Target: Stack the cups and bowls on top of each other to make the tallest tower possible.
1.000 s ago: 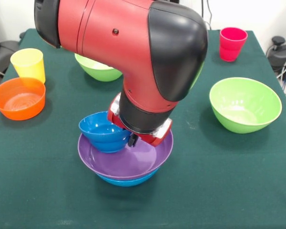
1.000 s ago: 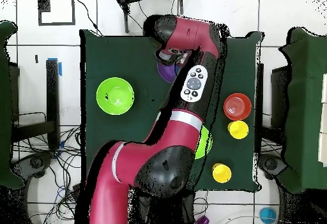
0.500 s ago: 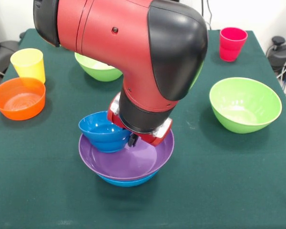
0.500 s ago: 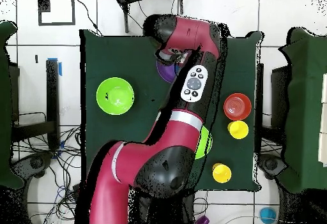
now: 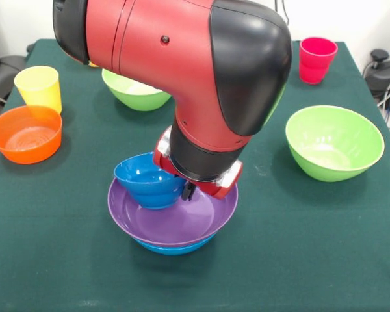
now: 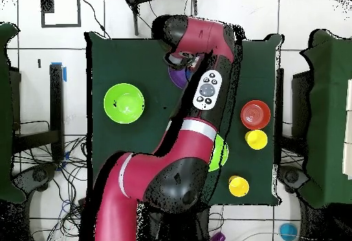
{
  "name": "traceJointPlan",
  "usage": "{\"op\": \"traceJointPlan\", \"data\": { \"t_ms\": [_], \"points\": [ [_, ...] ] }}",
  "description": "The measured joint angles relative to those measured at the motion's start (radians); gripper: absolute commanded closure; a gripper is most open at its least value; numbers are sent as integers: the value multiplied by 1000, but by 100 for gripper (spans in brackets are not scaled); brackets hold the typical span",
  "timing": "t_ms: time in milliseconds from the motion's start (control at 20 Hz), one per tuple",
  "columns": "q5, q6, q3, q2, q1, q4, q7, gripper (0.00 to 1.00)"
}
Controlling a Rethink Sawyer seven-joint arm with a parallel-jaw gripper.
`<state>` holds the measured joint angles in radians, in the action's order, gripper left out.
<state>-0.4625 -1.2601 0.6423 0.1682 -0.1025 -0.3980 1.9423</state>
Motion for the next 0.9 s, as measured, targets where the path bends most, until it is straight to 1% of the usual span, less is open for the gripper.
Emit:
{"op": "traceJointPlan", "data": {
  "t_ms": [900],
  "points": [
    [0,0,-22,3,0,0,0,100]
  ]
}}
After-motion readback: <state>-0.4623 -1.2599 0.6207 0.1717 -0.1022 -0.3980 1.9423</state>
